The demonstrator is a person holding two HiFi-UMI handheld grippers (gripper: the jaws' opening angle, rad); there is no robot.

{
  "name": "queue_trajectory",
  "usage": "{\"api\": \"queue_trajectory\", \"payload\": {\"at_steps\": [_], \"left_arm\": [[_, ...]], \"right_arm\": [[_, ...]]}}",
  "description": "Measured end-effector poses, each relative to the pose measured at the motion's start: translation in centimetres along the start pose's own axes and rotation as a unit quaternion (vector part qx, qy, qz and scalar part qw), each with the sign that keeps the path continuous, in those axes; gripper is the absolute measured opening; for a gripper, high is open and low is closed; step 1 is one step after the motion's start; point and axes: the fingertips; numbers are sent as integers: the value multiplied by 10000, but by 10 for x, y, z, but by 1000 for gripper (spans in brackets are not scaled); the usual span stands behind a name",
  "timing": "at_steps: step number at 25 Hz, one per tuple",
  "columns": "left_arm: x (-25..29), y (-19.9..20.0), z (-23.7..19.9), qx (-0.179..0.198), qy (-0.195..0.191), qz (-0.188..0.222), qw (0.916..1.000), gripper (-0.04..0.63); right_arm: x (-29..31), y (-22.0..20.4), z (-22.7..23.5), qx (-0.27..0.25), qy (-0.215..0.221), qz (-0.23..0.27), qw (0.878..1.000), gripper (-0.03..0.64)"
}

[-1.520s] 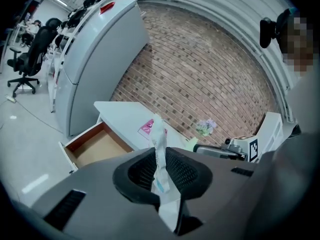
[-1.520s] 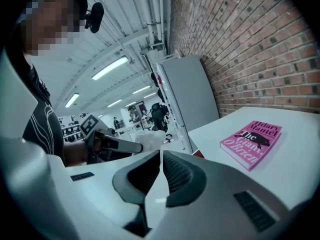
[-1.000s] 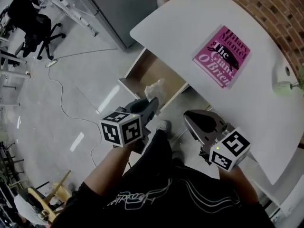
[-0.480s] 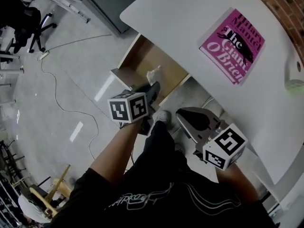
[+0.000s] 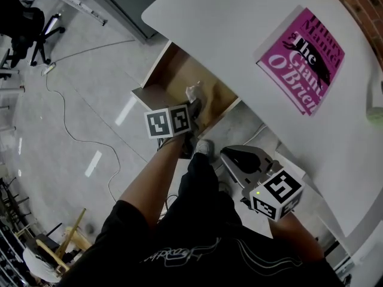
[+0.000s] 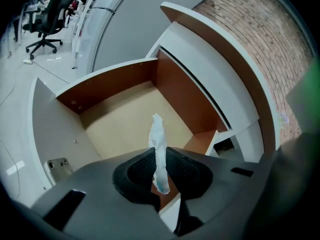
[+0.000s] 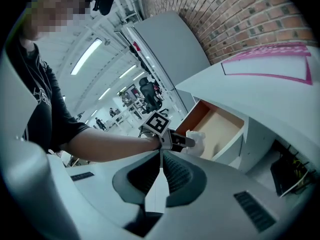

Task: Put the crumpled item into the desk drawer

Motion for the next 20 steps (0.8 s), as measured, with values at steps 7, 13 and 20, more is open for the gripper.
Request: {"api": "queue_trajectory", "payload": {"at_steps": [7,13,20], "left_arm": [[31,-6,-29,-215,236,-303,9990,72],[44,-5,-42,-203,386,-407,9982,147],[37,8,-48,-347,767,-24,9964,302]], "right_arm": [[14,-9,9,110,-23,-64,9999,49],[18,-18,15,183,-53,-151,9997,49],[15,-14,12,217,-55,-77,9997,49]]}}
Point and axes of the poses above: the fingertips, and each gripper's own axes: x forward along the fingers, z to its right, y out of its top, and after that the axes turned 5 degrees about -y, right-handed
